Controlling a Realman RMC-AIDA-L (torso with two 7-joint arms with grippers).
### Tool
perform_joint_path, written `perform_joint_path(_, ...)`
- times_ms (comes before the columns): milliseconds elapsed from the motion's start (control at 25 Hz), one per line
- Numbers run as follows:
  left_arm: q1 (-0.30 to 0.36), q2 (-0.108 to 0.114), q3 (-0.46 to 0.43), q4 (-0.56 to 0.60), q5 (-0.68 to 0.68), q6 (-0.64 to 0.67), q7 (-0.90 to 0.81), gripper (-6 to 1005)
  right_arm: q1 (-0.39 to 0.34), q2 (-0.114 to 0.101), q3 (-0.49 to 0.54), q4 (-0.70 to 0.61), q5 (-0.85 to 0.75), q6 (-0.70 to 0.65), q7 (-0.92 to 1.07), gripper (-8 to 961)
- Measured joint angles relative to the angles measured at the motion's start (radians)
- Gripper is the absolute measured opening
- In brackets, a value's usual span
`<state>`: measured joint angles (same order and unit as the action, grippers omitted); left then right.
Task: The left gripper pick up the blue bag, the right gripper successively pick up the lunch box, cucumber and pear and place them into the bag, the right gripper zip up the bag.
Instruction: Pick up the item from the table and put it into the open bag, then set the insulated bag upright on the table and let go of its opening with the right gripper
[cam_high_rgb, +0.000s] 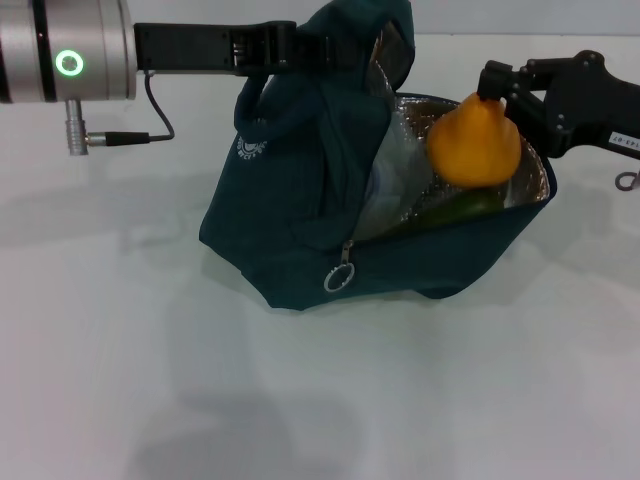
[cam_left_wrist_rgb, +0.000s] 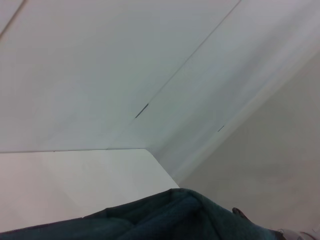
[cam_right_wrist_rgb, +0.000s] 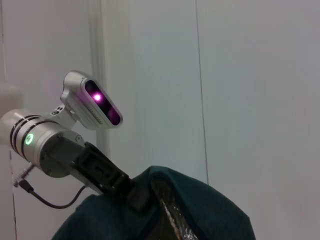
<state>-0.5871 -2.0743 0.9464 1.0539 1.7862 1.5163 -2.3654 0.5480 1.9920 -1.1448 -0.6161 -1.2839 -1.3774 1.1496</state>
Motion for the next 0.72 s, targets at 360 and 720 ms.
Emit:
perform_joint_path(360, 0.0, 0.0, 0.0, 0.0, 0.0, 0.004, 0.0, 40, 0.006, 0.001, 0.001, 0.004, -0.003, -0.005, 0.007, 39)
perform_joint_path(720, 0.002, 0.0, 0.0, 0.0, 0.001, 0.004, 0.0, 40, 0.004, 0.002, 0.003, -0.006, -0.001, -0.025, 0.019, 211)
